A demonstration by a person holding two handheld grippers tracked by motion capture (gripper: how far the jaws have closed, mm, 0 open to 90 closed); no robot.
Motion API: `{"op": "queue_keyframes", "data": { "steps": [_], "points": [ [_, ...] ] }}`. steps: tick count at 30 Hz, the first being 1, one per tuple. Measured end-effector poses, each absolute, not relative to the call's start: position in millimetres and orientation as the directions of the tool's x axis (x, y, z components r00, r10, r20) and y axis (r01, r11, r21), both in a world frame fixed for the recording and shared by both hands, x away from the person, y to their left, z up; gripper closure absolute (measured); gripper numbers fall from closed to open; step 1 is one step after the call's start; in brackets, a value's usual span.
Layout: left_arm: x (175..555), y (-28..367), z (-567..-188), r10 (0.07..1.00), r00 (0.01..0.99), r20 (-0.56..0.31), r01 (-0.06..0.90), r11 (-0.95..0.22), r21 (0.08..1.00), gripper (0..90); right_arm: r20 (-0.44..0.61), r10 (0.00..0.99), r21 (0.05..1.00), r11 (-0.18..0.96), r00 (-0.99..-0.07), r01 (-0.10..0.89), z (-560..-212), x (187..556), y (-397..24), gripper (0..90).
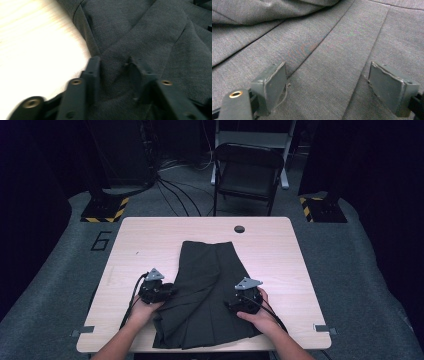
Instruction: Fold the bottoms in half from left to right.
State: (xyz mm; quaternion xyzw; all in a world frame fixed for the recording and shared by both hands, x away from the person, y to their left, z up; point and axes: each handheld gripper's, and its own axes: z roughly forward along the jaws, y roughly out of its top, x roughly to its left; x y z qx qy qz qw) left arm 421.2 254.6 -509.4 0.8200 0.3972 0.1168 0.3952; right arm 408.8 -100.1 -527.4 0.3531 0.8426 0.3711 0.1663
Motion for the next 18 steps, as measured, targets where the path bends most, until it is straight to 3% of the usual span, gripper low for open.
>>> {"op": "queue_keyframes", "data": {
  "steps": [7, 18],
  "points": [
    [418, 258, -504, 0.749, 0.651, -0.126, 0.552, -0.353, 0.755, 88.5, -0.019, 0.717, 0.743, 0.476, -0.697, 0.469, -528, 409, -100, 14.7],
    [413, 256, -497, 0.723, 0.678, -0.134, 0.527, -0.35, 0.775, 89.9, -0.02, 0.717, 0.743, 0.477, -0.697, 0.469, -527, 409, -100, 14.7]
  ]
}}
